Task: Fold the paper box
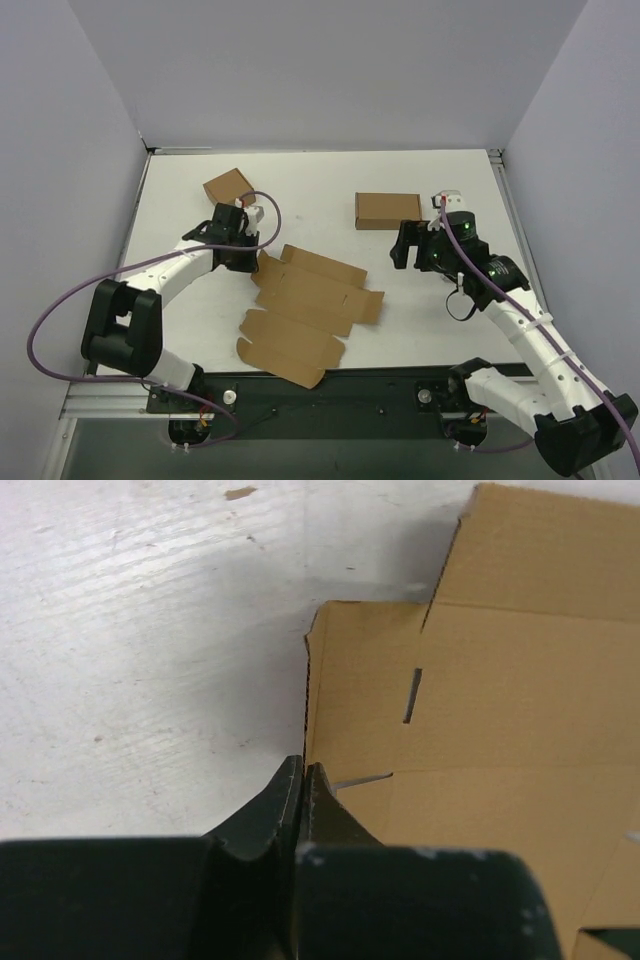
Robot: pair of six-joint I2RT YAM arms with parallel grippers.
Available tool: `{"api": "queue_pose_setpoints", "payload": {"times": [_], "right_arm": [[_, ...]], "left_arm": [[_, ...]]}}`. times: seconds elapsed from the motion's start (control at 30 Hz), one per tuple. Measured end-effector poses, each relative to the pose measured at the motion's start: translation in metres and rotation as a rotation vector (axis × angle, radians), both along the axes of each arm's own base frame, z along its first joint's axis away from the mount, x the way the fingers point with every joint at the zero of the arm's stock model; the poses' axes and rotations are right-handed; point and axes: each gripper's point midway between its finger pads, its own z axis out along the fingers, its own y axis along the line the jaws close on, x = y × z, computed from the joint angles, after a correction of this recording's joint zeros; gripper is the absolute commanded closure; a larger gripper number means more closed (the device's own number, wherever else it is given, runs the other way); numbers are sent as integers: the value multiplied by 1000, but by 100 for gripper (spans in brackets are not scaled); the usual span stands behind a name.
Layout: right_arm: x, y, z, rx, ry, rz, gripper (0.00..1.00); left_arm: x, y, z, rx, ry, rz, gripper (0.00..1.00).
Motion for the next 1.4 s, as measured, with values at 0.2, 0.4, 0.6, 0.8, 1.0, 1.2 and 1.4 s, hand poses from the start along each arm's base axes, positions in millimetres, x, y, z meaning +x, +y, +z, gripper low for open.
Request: {"api": "queue_pose_setpoints", "payload": {"times": [0.2, 0.4, 0.6, 0.8, 1.0, 1.2, 1.4], "right_arm": [[-22, 10, 18, 16, -10, 113, 16], [-39, 35, 32, 22, 1, 286, 16], [-53, 61, 24, -38, 32, 477, 19], [-50, 76, 14, -106, 50, 581, 19], [-47, 83, 2, -179, 46, 633, 23], [-40, 88, -2, -211, 7, 646, 22], [-33, 92, -5, -210, -19, 642, 27]], "left_arm": [[-4, -20, 37, -86, -113, -120, 100], [-22, -45, 99, -242, -330, -308, 100], [-47, -71, 128, -382, -405, -500, 100], [-62, -79, 136, -467, -399, -599, 100], [-63, -75, 144, -523, -407, -615, 100], [-73, -78, 151, -559, -413, -653, 100], [-75, -78, 154, -583, -414, -665, 100]]}}
